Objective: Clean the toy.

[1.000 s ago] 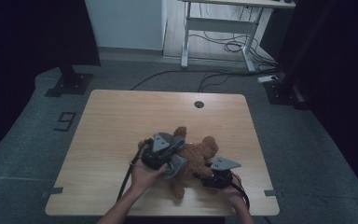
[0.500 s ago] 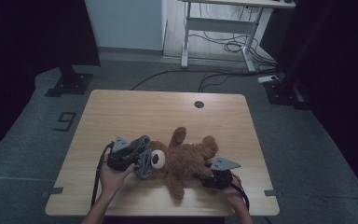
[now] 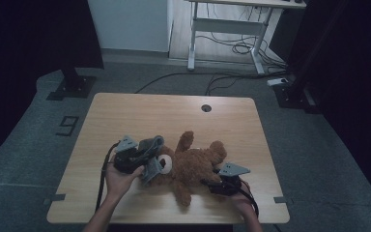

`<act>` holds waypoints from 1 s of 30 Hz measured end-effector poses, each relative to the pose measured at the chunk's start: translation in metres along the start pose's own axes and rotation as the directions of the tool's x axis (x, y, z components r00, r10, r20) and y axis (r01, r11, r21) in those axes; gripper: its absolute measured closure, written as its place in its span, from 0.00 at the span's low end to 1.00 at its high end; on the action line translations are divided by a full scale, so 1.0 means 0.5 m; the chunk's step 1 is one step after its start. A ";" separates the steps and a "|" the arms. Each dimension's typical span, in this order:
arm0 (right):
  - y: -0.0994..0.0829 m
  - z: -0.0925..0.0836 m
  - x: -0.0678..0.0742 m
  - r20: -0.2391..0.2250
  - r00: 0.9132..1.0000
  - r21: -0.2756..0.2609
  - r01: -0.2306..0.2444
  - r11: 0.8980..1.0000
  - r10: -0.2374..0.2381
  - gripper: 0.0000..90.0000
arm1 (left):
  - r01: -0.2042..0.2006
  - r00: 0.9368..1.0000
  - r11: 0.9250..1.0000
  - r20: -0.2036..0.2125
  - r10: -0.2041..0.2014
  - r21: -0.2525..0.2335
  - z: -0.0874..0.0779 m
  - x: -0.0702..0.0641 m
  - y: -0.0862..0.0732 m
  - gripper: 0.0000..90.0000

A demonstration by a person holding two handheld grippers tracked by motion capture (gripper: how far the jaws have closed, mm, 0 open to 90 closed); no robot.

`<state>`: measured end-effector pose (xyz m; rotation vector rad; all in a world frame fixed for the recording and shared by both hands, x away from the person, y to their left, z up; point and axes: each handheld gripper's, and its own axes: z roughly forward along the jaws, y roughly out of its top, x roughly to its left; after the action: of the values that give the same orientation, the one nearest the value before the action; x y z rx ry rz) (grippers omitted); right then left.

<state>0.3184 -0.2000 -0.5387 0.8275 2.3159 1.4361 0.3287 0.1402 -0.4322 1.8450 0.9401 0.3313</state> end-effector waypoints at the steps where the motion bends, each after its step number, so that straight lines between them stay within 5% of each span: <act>1: 0.000 0.000 0.000 0.000 1.000 0.000 -0.001 1.000 0.001 0.51 | -0.015 1.000 1.000 0.015 0.015 0.003 0.010 -0.015 0.010 0.85; 9: -0.001 0.000 -0.003 -0.009 1.000 -0.003 -0.005 1.000 0.005 0.51 | -0.118 0.988 0.991 0.112 0.111 0.065 0.123 -0.135 0.044 0.85; 13: -0.001 -0.001 -0.004 -0.010 1.000 -0.001 0.000 1.000 0.000 0.51 | -0.149 0.984 0.982 0.118 0.135 0.118 0.179 -0.164 0.042 0.85; 18: -0.002 0.000 -0.003 -0.006 1.000 -0.004 0.000 1.000 0.000 0.51 | -0.124 0.989 0.984 0.099 0.111 0.130 0.189 -0.147 0.025 0.85; 24: -0.002 0.000 -0.002 -0.005 1.000 -0.006 -0.002 1.000 0.002 0.51 | -0.091 0.996 0.986 0.027 0.089 0.139 0.158 -0.101 0.009 0.85; 30: -0.002 0.000 0.000 -0.009 1.000 -0.006 0.004 1.000 -0.004 0.51 | -0.052 0.998 0.993 0.032 0.049 0.102 0.110 -0.057 -0.007 0.85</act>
<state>0.3180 -0.2002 -0.5398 0.8152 2.3174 1.4476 0.3411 0.0840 -0.4558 1.9648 0.9058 0.2908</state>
